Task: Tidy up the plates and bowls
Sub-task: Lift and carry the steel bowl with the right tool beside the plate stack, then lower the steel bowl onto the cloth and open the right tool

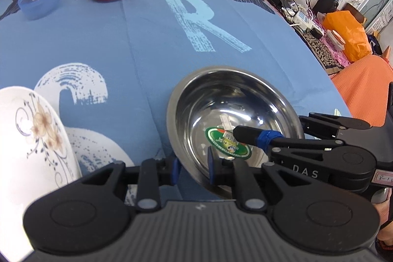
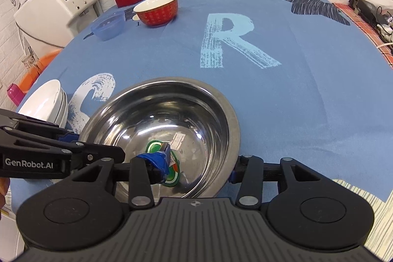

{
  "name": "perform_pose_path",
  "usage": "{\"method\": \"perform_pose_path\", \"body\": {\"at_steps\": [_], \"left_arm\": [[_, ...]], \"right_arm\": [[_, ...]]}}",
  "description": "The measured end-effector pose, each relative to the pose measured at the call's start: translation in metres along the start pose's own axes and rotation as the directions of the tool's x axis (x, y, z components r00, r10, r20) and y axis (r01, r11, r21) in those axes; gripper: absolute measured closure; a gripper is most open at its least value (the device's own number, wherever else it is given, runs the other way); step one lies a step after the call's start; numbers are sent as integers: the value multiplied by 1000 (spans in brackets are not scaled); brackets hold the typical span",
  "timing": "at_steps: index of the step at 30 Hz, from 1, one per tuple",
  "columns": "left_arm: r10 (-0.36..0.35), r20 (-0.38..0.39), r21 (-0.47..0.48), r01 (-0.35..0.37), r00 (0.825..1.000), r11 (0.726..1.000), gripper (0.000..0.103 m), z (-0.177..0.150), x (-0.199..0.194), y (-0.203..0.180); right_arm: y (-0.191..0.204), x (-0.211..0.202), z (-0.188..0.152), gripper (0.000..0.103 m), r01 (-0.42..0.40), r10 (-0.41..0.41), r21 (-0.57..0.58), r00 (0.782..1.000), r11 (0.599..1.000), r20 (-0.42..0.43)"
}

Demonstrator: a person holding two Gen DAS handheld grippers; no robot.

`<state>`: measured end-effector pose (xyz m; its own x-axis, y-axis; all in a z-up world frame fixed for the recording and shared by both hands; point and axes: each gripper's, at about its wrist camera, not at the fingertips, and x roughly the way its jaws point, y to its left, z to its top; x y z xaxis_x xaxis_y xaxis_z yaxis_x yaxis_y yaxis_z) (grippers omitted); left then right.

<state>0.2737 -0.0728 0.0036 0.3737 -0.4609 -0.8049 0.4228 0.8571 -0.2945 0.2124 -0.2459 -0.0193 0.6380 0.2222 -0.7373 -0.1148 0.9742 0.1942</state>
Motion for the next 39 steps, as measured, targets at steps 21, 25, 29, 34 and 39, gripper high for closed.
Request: {"method": "perform_pose_path", "body": {"at_steps": [21, 25, 29, 34, 39], "left_arm": [[11, 177, -84, 4, 984, 996, 50, 17, -84, 40], [-16, 134, -98, 29, 991, 995, 50, 22, -67, 33], [-3, 97, -82, 11, 995, 997, 50, 27, -37, 15], [19, 72, -76, -13, 997, 997, 50, 31, -15, 6], [-2, 48, -71, 6, 999, 997, 50, 23, -12, 1]], "right_arm": [[-26, -14, 14, 73, -1, -7, 145, 999, 989, 51], [-26, -4, 15, 72, -19, 15, 177, 1000, 984, 25], [-21, -4, 14, 72, -24, 21, 175, 1000, 984, 19], [-15, -5, 12, 72, -26, 25, 141, 1000, 990, 12], [-16, -7, 7, 71, -41, 41, 140, 999, 989, 6]]}}
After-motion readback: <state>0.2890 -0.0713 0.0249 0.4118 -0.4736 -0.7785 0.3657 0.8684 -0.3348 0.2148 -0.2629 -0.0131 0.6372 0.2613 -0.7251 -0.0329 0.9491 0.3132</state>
